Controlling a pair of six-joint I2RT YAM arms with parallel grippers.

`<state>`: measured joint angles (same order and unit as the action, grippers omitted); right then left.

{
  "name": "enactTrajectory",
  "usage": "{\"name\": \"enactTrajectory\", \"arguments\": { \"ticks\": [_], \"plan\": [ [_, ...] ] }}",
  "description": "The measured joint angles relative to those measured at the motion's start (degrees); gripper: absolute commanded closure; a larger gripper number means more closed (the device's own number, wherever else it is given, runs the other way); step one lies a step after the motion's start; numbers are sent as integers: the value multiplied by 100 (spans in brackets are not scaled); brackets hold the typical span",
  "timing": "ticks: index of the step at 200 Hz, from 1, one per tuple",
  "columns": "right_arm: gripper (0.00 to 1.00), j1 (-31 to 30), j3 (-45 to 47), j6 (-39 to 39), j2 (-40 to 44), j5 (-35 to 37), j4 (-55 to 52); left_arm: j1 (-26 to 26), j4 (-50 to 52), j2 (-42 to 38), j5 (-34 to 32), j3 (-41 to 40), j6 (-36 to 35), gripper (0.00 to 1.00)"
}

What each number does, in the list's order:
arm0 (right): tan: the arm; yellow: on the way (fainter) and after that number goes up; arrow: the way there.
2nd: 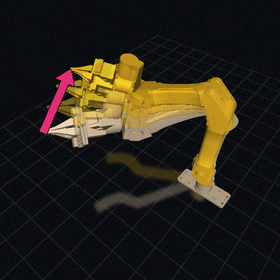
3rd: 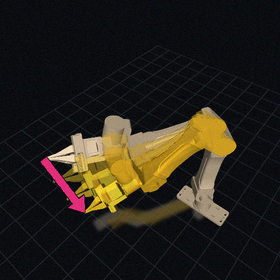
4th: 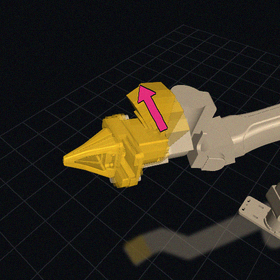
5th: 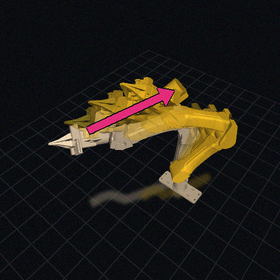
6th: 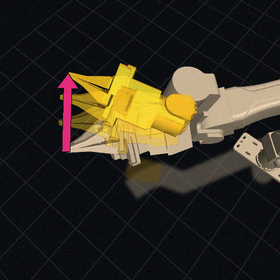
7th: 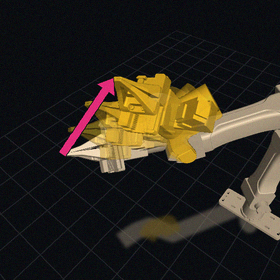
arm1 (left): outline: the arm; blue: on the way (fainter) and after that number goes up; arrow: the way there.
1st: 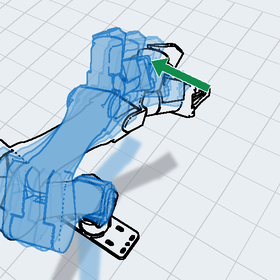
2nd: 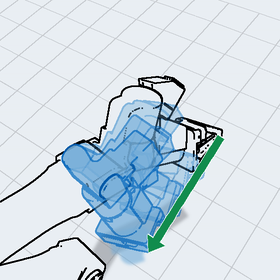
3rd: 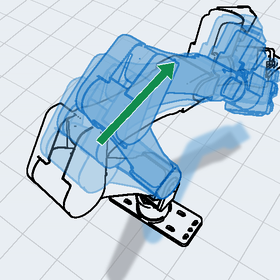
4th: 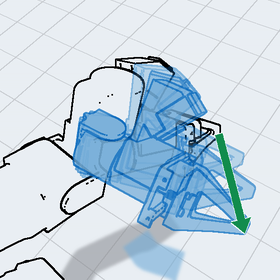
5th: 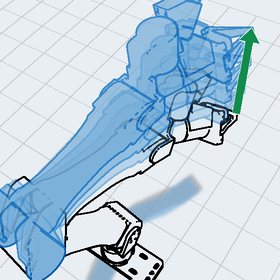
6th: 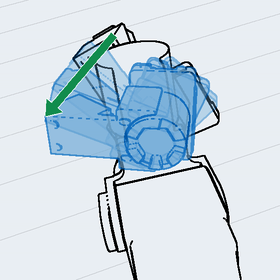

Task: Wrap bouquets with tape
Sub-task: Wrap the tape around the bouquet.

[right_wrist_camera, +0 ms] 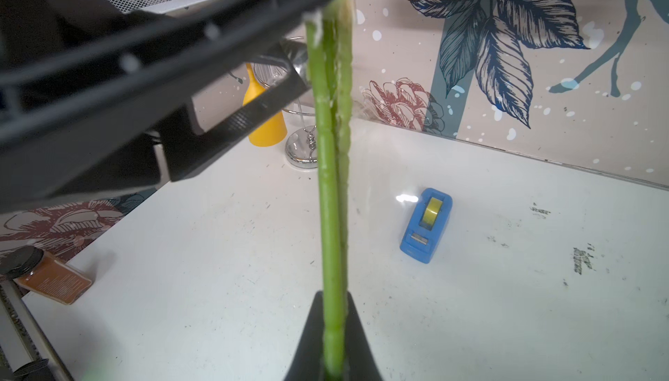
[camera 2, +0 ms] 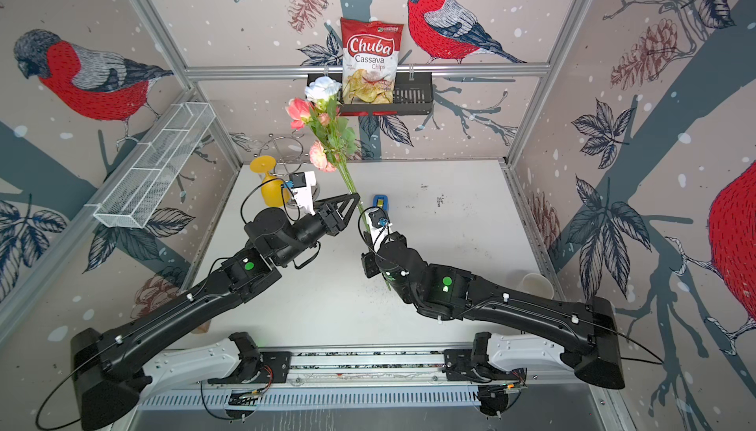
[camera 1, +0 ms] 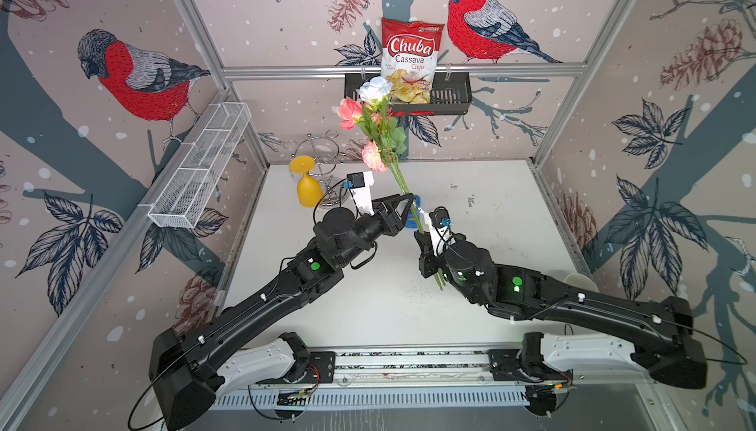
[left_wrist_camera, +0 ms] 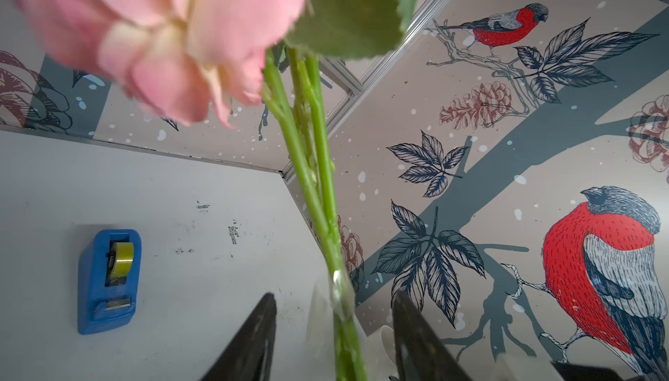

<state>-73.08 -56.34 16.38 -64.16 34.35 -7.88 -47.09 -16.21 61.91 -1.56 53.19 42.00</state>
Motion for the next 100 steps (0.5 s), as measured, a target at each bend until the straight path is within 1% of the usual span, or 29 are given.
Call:
{"name": "enactTrajectory", "arguments": {
  "ticks": [12, 40, 49, 82, 100],
  "plan": [
    [100, -26, 0, -2, -35, -24, 28, 0, -92, 33, -48, -9, 2, 57],
    [100, -46, 0, -2, -105, -42, 116, 0, -509, 46, -157, -111, 105, 80],
    [100, -48, 0, 2, -114, -39, 138, 0, -584, 72, -157, -120, 122, 86],
    [100, -2, 46, 37, -76, -125, 223, 0, -807, 133, -24, -144, 317, 100],
    [100, 85, 173, 55, 66, -400, 372, 0, -966, 142, 52, -186, 374, 100]
  ]
}}
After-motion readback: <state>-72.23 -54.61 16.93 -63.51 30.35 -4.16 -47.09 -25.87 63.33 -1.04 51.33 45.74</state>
